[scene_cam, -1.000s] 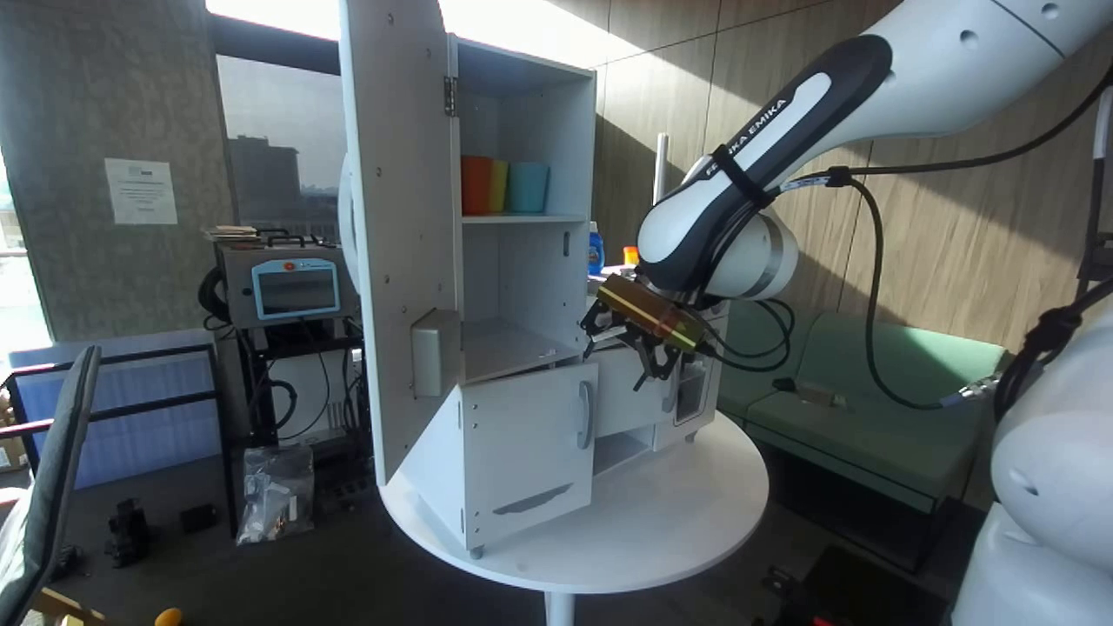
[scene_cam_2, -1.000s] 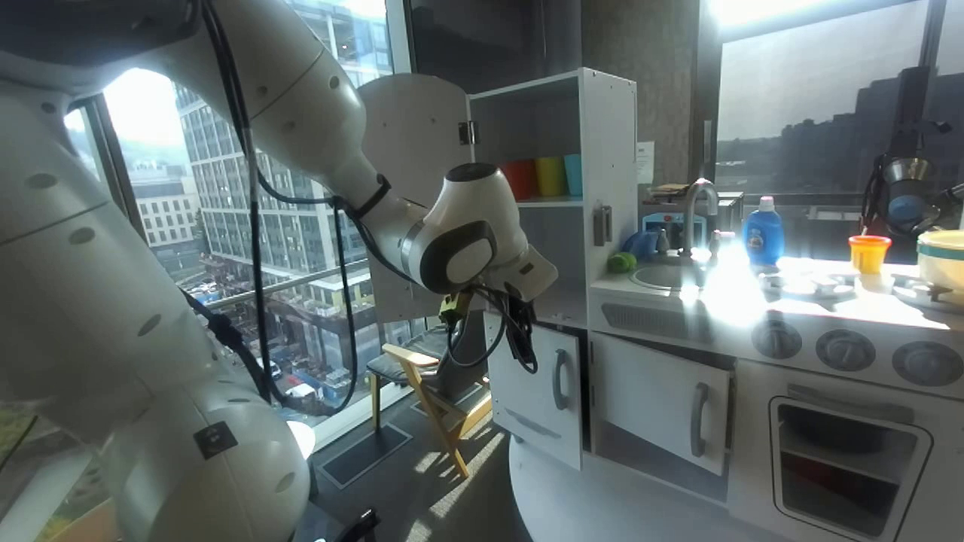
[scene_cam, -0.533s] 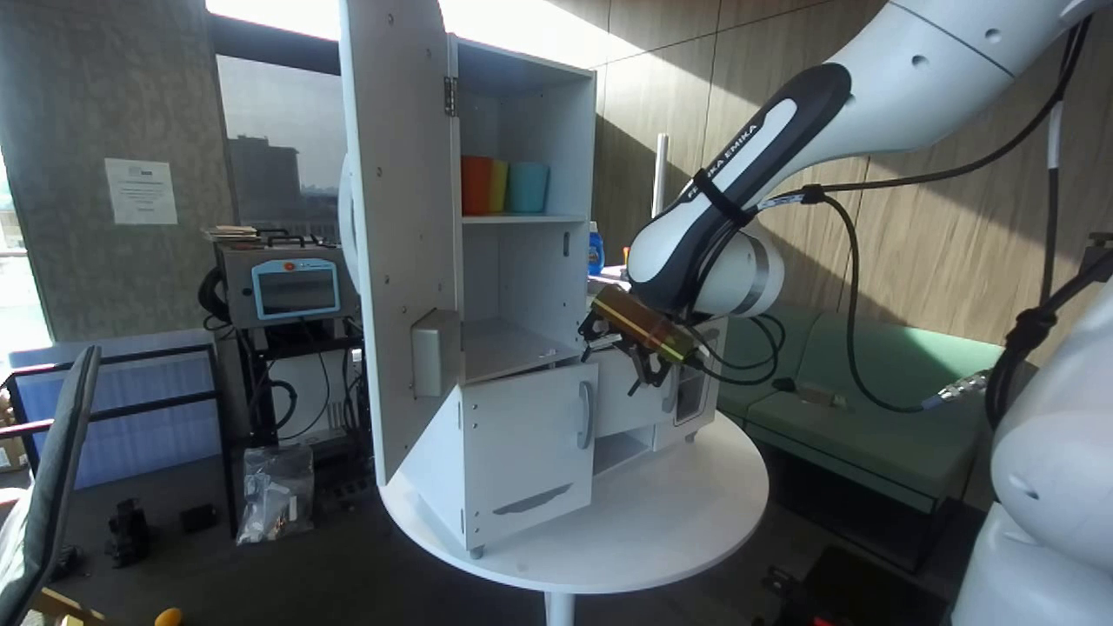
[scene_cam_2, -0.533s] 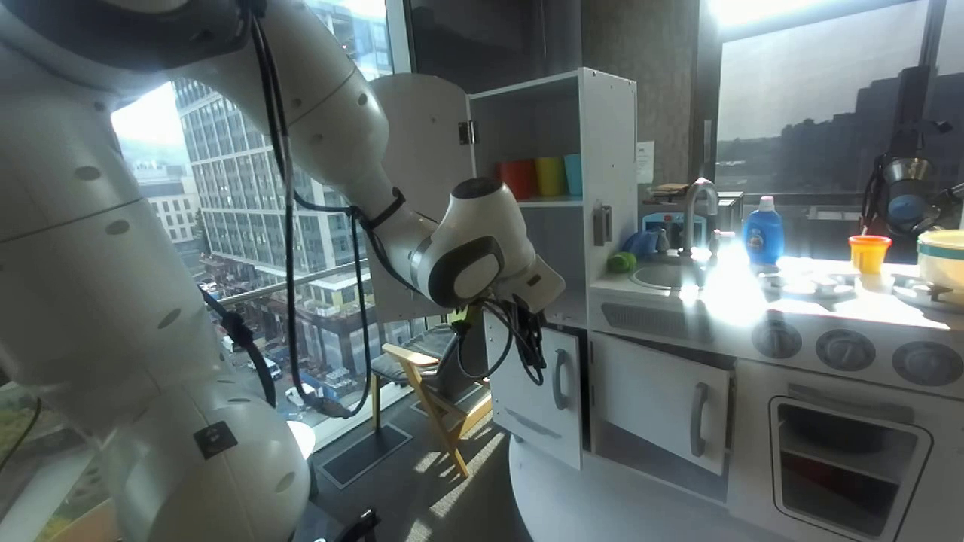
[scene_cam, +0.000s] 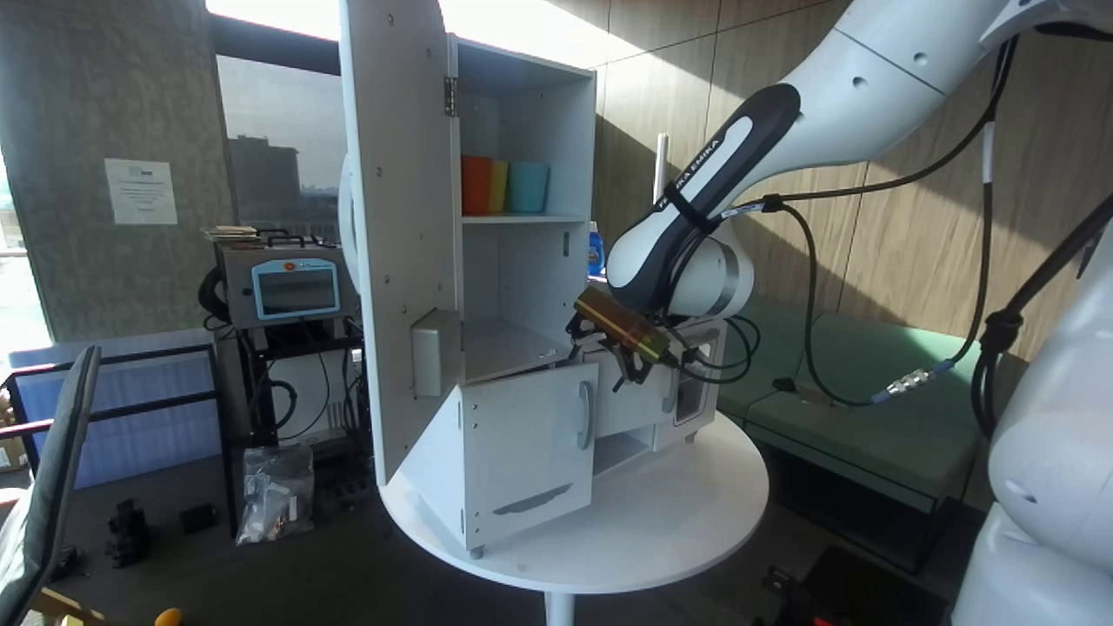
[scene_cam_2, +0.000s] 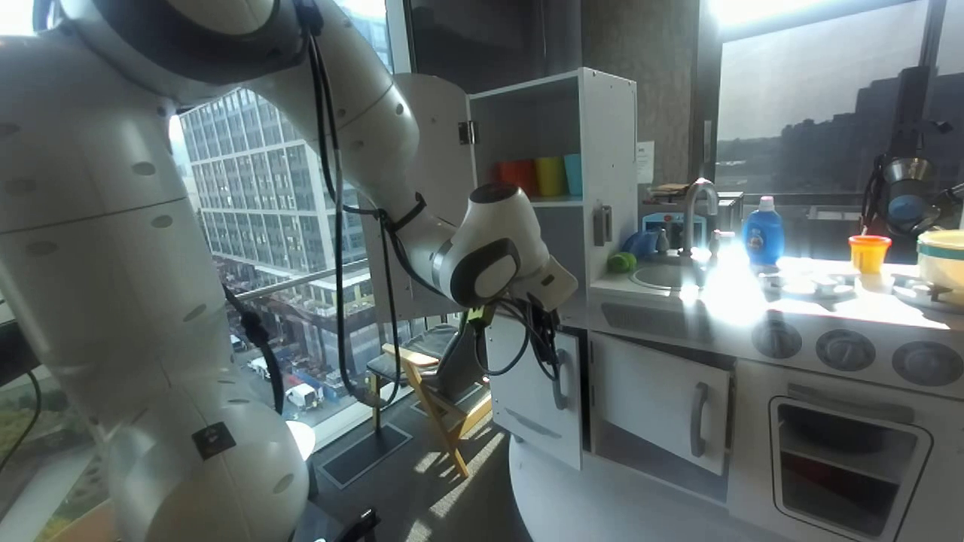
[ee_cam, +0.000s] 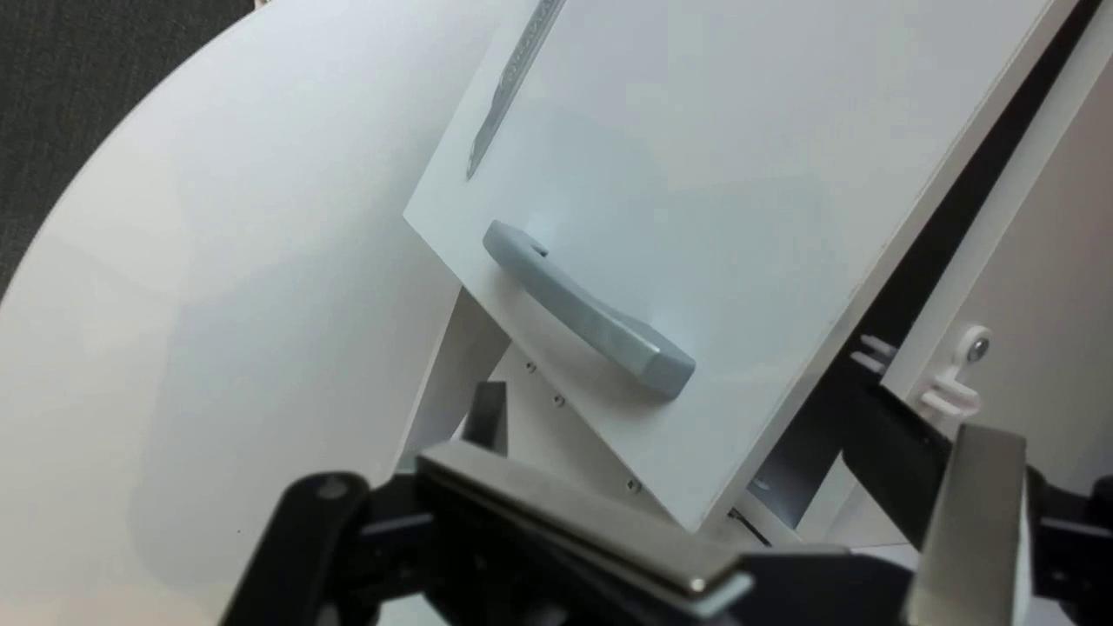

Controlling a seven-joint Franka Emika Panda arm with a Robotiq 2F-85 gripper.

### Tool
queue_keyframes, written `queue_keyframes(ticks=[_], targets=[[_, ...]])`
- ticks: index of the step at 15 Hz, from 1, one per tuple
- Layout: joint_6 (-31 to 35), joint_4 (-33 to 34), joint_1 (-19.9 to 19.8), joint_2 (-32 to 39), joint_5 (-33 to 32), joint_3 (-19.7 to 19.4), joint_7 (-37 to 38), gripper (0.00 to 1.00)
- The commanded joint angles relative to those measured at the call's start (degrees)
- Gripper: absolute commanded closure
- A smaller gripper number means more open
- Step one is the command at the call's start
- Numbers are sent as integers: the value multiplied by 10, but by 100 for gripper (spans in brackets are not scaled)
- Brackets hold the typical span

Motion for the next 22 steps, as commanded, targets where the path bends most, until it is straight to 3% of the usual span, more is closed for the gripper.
queue_keyframes(ticks=[1,6,12,15,17,19,20,21,22], targets=[[15,37,-14,49,-27,2,25,0],[5,50,-17,77,-32,-6,18,0],[-68,-18,-11,10,-95,-5,0,0],[-115,-58,-2,-38,-174,-12,13,0],[-144,-85,-19,-78,-256,6,34,0],[-176,-109,-9,-115,-279,16,-4,0],[-181,-121,9,-128,-261,14,-39,0],[-199,-85,22,-108,-247,16,-67,0],[-203,-92,34,-117,-238,19,-92,0]])
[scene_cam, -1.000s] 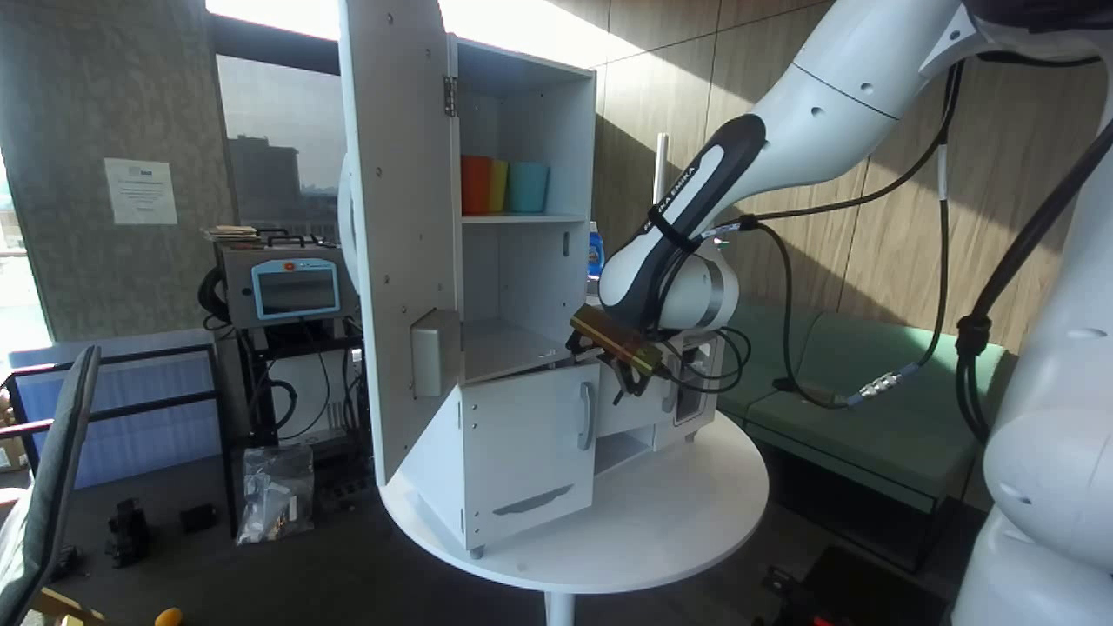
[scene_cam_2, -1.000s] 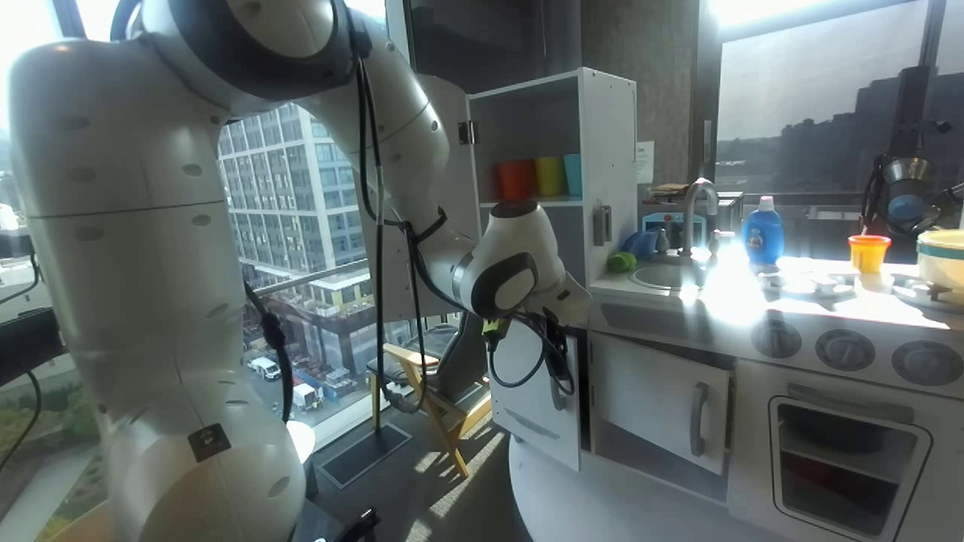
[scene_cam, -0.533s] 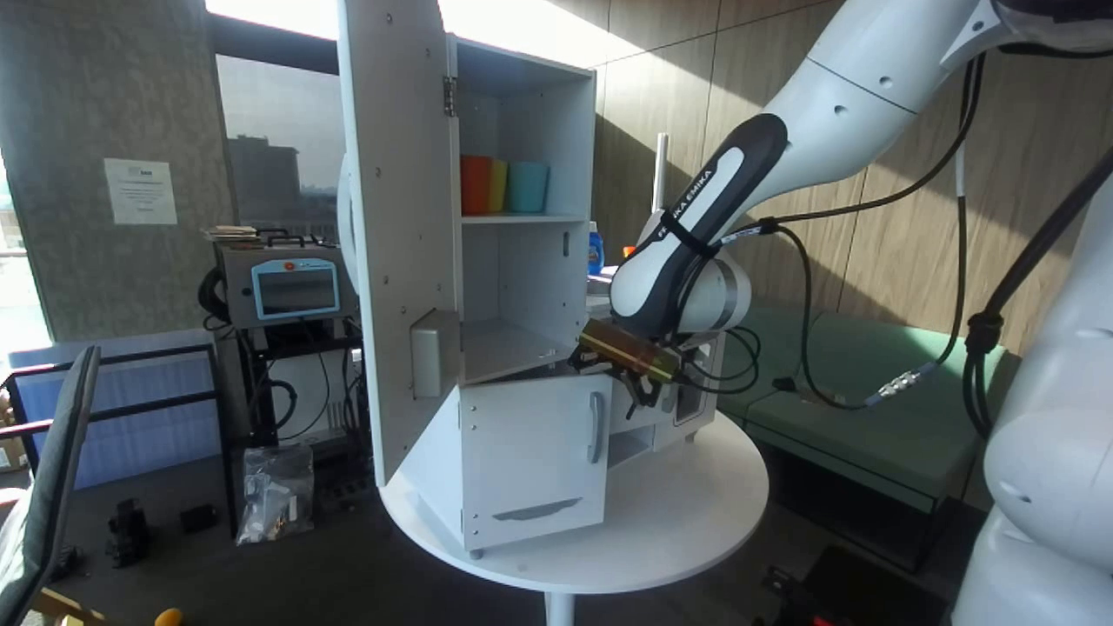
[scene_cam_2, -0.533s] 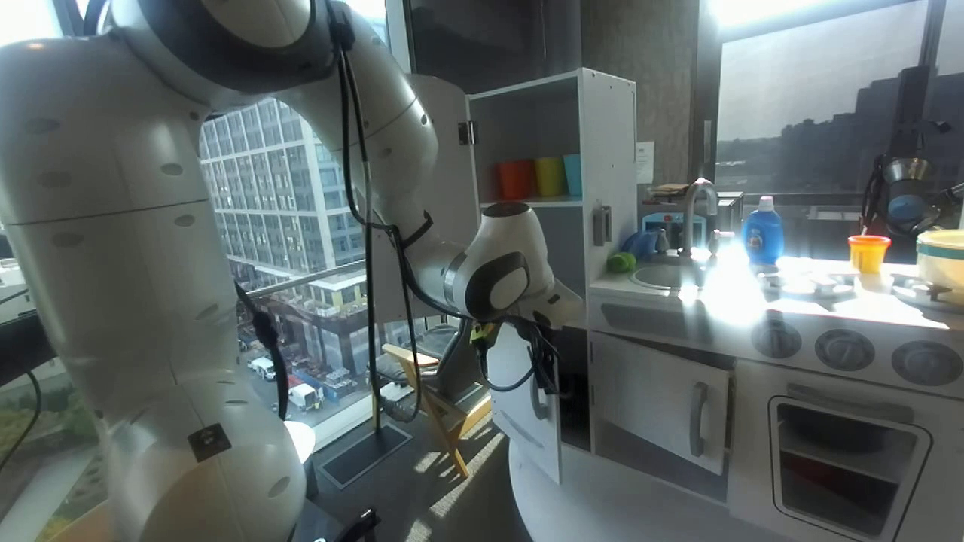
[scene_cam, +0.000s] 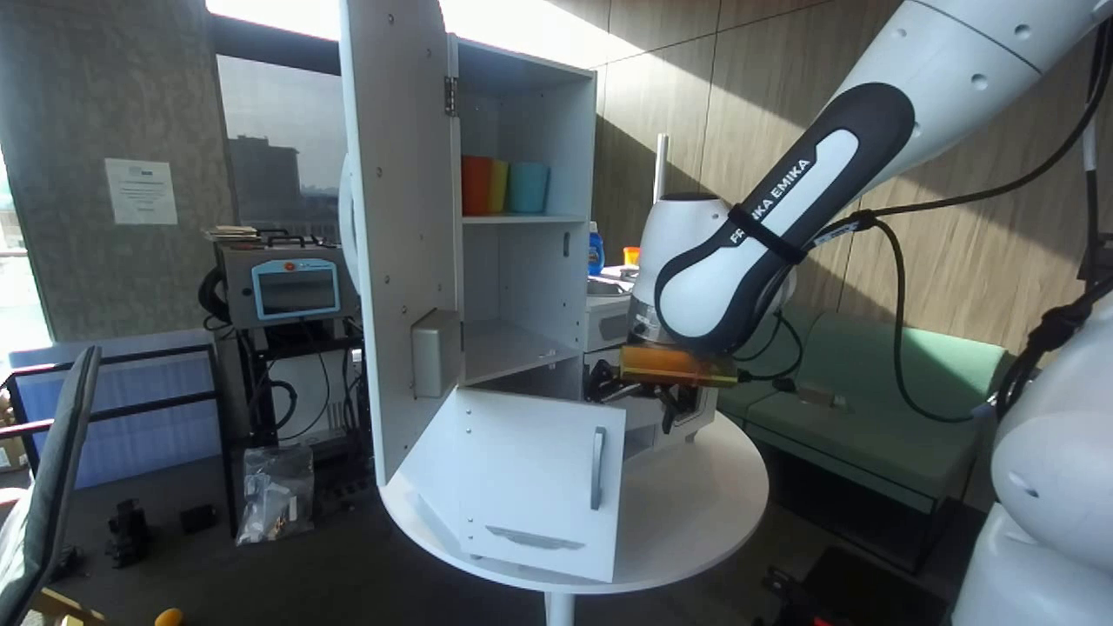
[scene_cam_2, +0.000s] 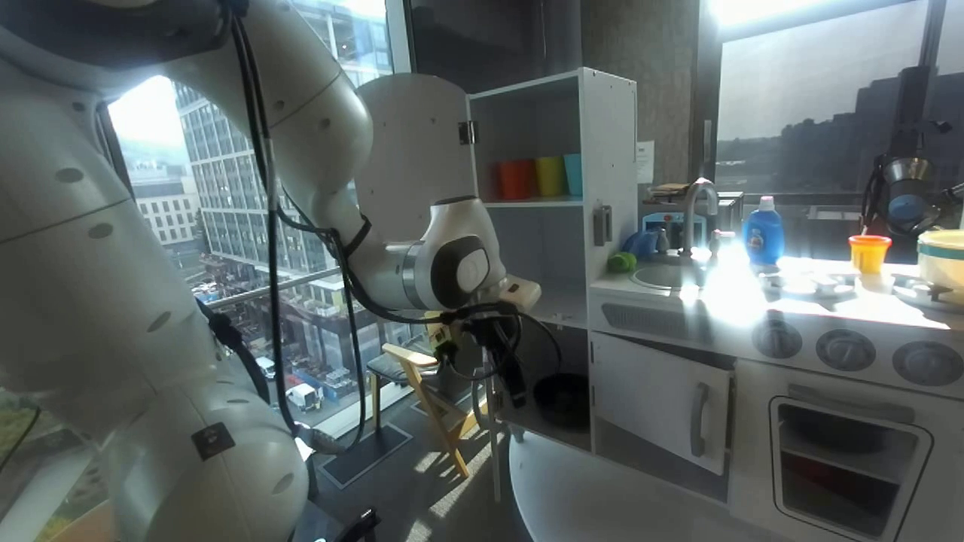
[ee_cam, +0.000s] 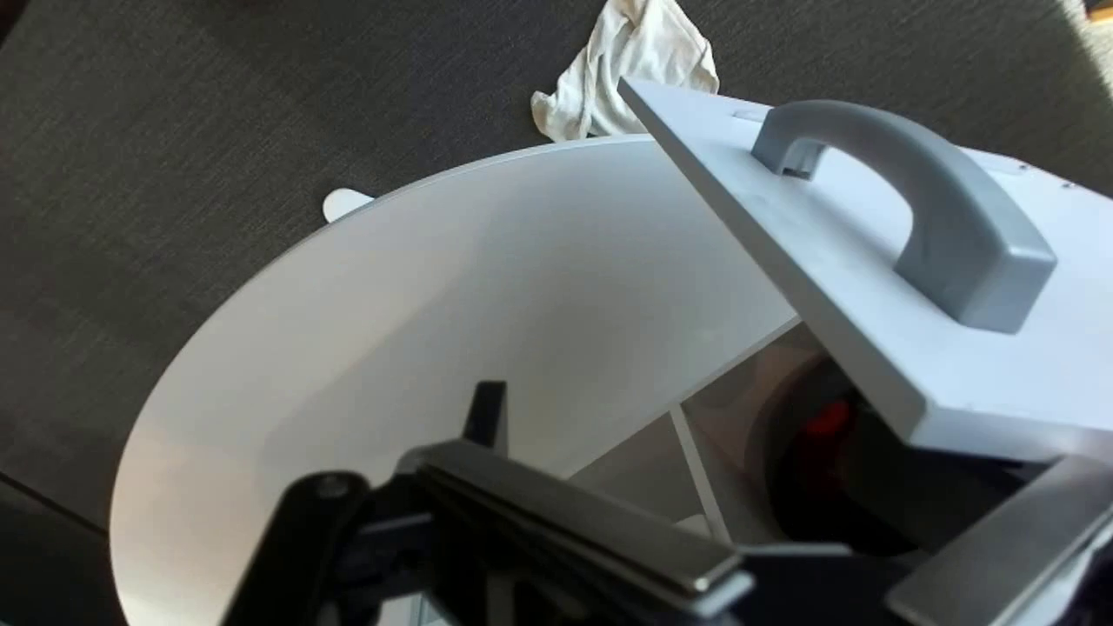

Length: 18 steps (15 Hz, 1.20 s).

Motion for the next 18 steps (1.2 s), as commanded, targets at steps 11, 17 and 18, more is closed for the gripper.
queue_keyframes(ticks=[11,17,18], targets=[[-59,3,133,-18,92,33,-318,0],[-48,4,90,-21,72,-32,-451,0],[-44,4,79,-22,65,-47,-479,0]])
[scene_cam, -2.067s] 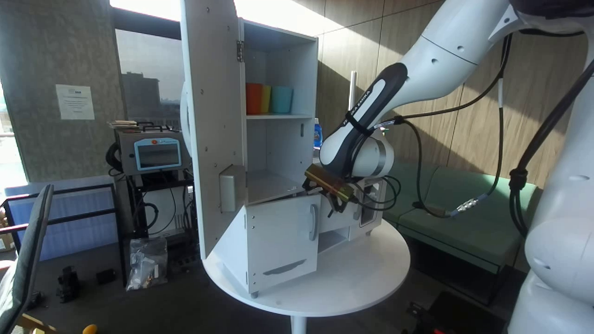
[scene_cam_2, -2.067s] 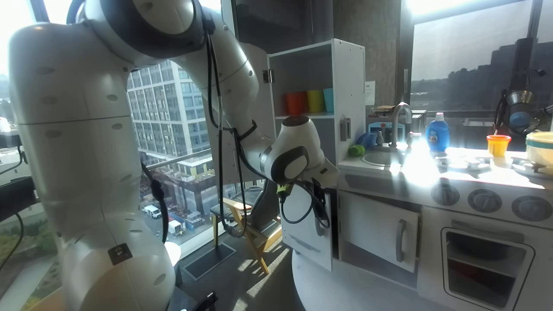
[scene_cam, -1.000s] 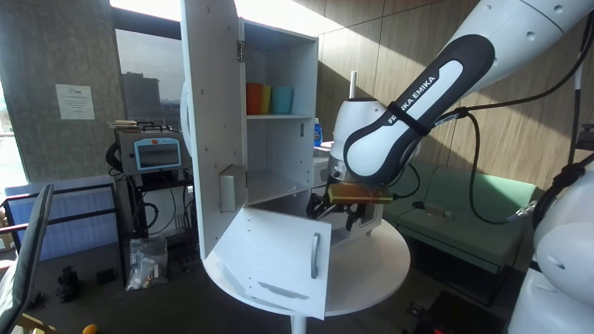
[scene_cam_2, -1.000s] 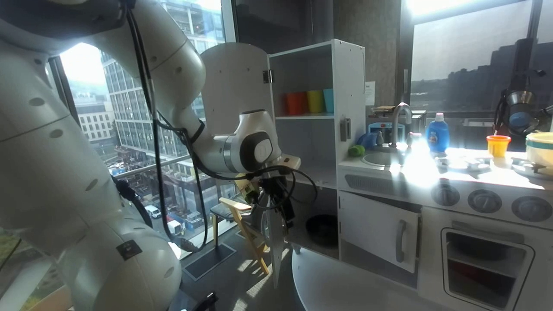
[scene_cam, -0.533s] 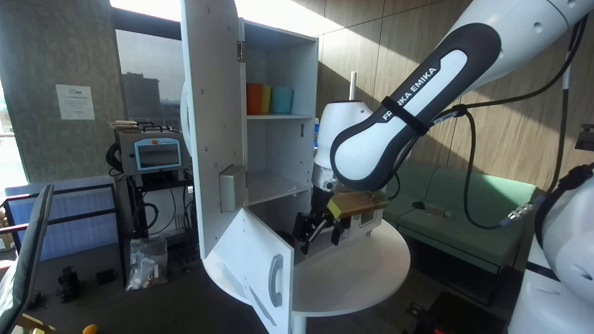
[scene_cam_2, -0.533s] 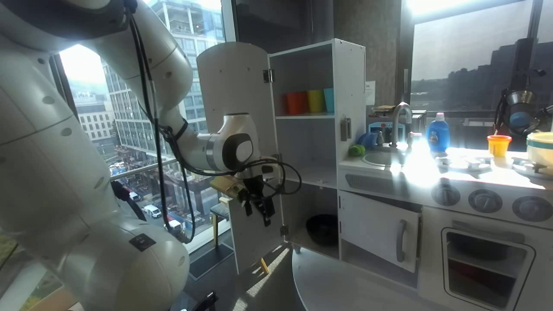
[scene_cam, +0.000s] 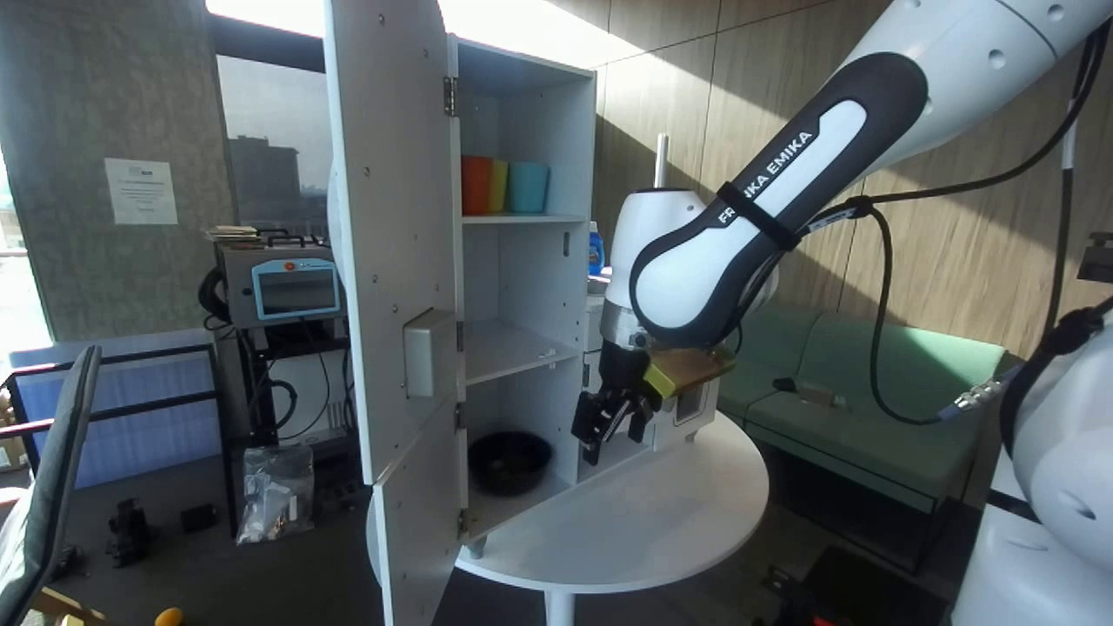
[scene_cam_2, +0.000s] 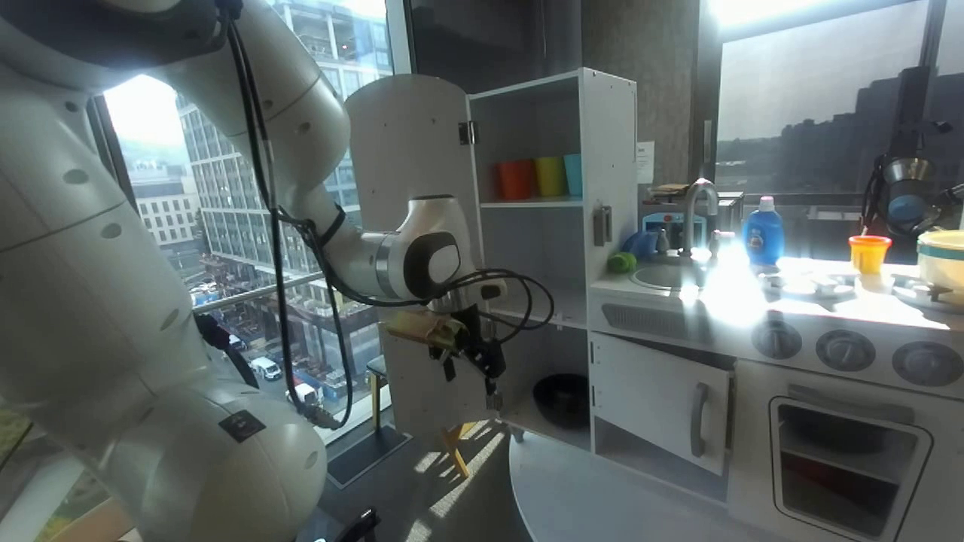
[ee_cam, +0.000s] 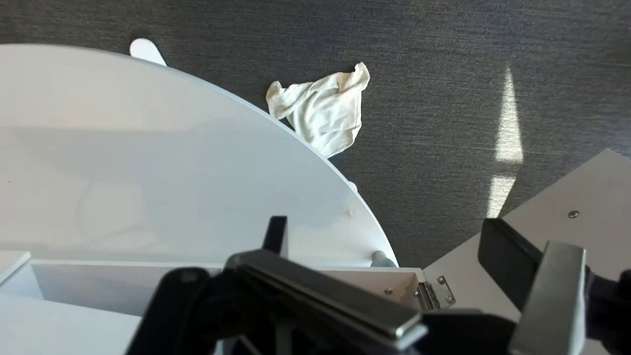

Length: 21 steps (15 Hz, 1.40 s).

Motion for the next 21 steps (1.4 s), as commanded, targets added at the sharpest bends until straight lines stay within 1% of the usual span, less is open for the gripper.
queue_keyframes(ticks=[1,2,3,6,9,11,12,14,17,18,19,20,21], targets=[[27,1,-31,-6,-7,-60,-124,0],[44,1,-42,-3,-15,-80,-167,0],[63,1,-53,1,-19,-96,-192,0],[129,0,-70,17,-23,-146,-287,0],[182,3,-69,36,-17,-190,-363,0],[215,11,-67,55,-14,-209,-390,0],[235,15,-69,67,-15,-216,-397,0],[269,19,-57,82,6,-236,-413,0],[354,26,-80,125,-6,-239,-382,0],[370,31,-79,138,-1,-244,-380,0],[369,29,-77,141,1,-245,-380,0],[343,15,-78,116,-7,-242,-386,0],[349,17,-78,126,-6,-244,-386,0]])
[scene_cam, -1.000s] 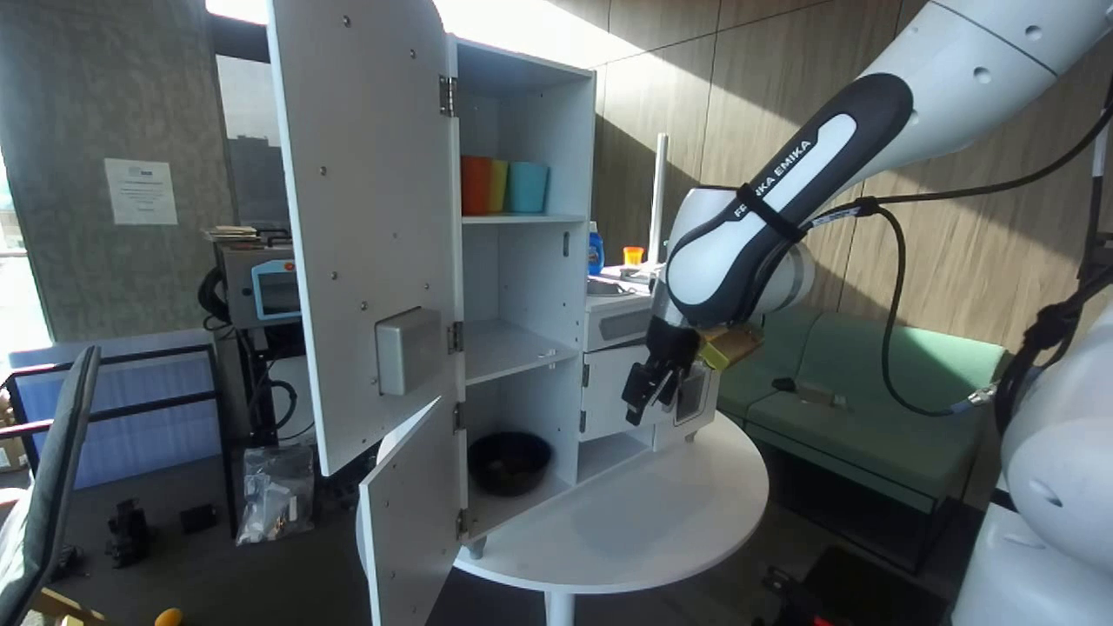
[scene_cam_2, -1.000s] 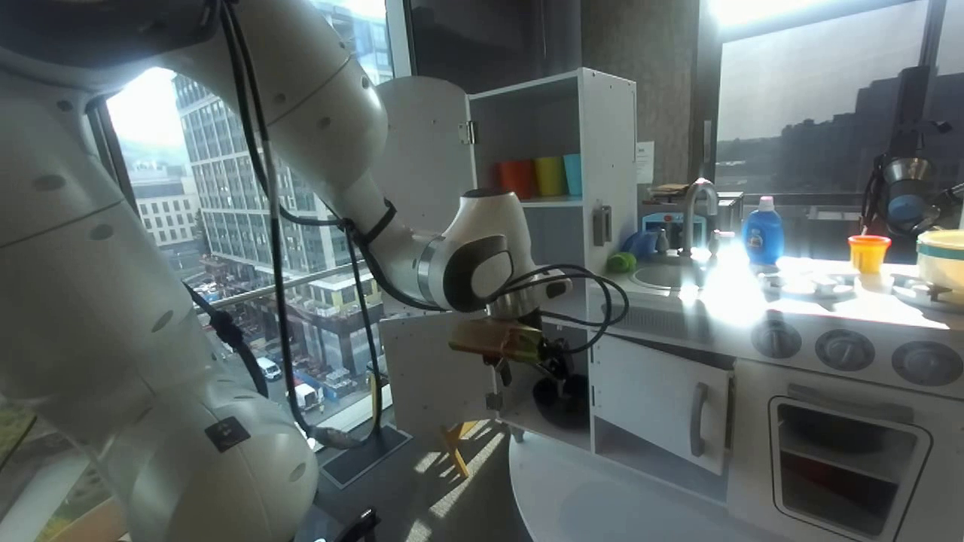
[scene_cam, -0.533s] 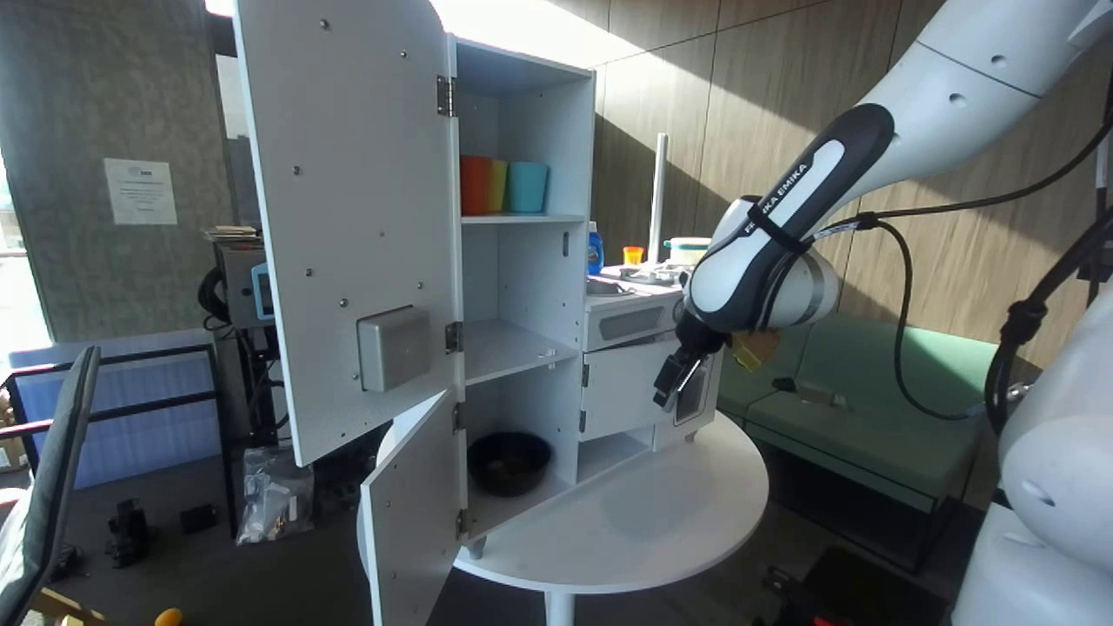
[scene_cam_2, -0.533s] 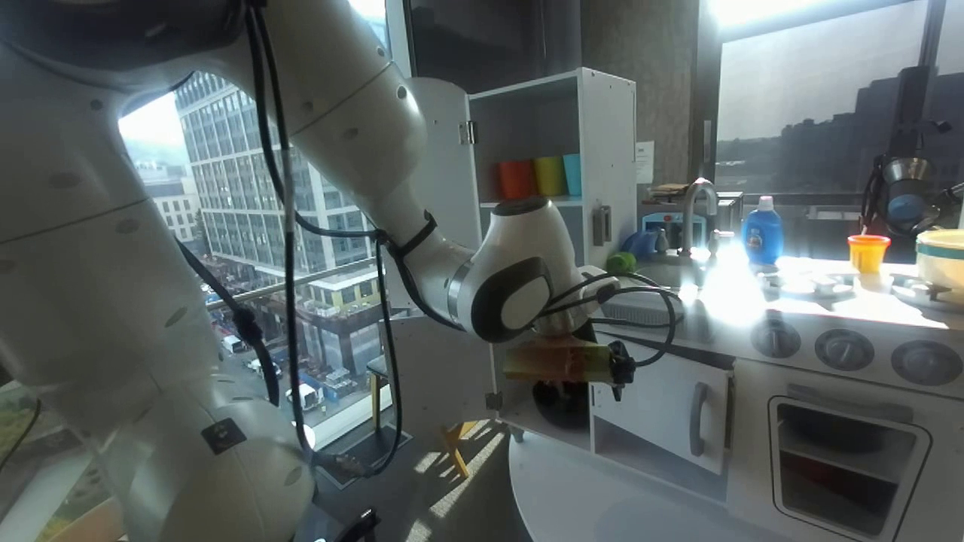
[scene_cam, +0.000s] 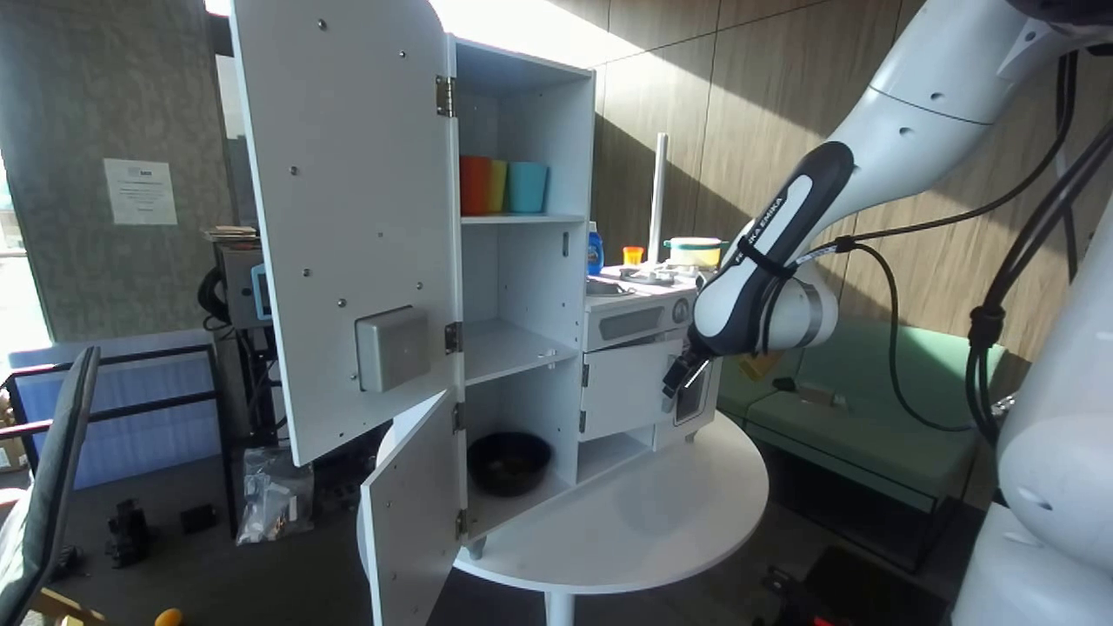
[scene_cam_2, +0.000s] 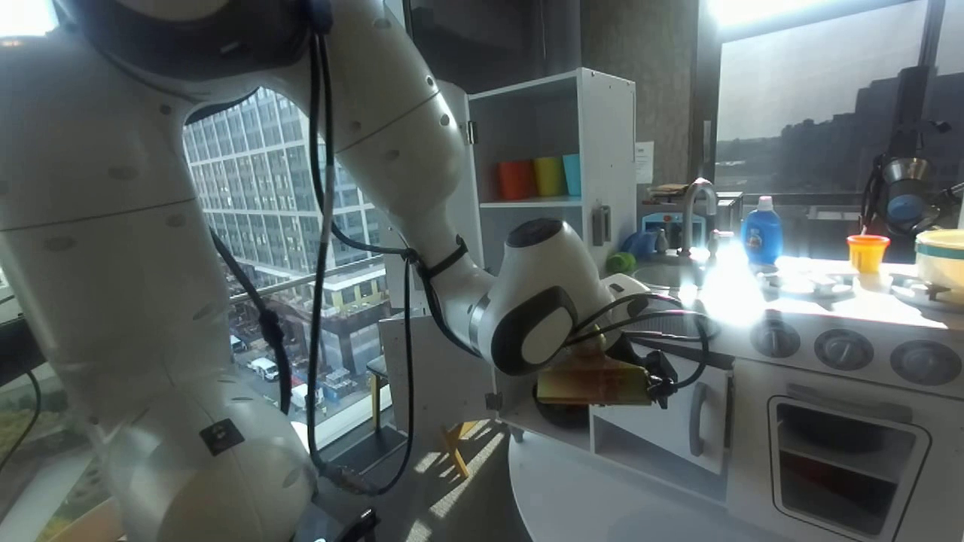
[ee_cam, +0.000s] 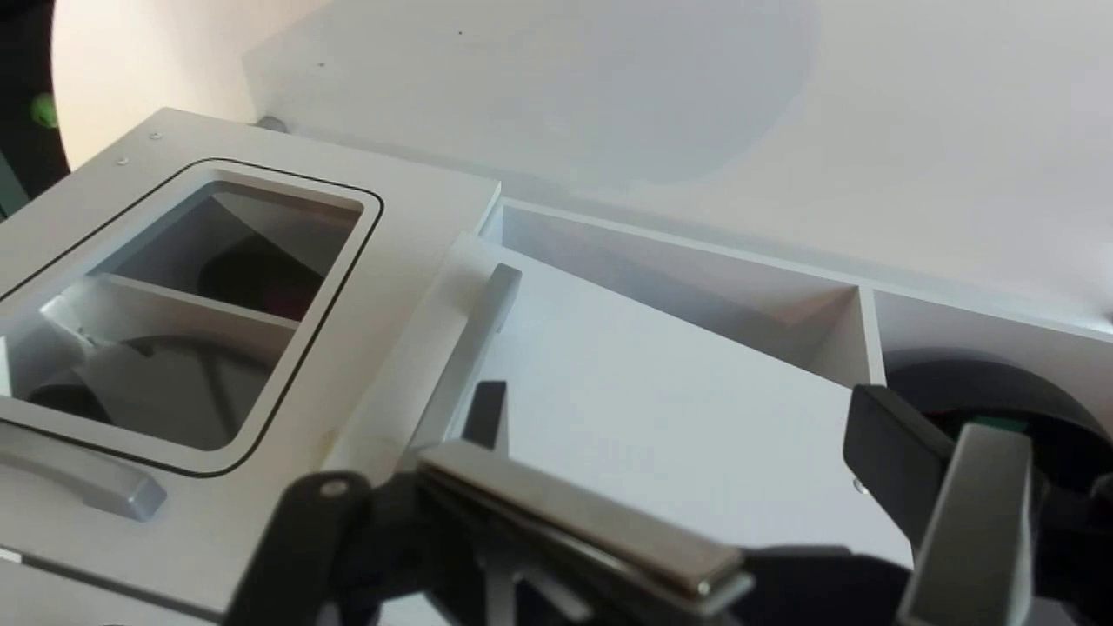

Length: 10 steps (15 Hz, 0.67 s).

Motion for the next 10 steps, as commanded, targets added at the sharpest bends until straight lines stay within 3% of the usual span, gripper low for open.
queue_keyframes(ticks=[1,5,8,10], targets=[[2,2,0,6,2,0,0,0],[31,-6,6,13,4,-1,-3,0],[-47,9,42,-4,32,-13,-15,0],[-64,11,59,-13,70,-22,-54,0]])
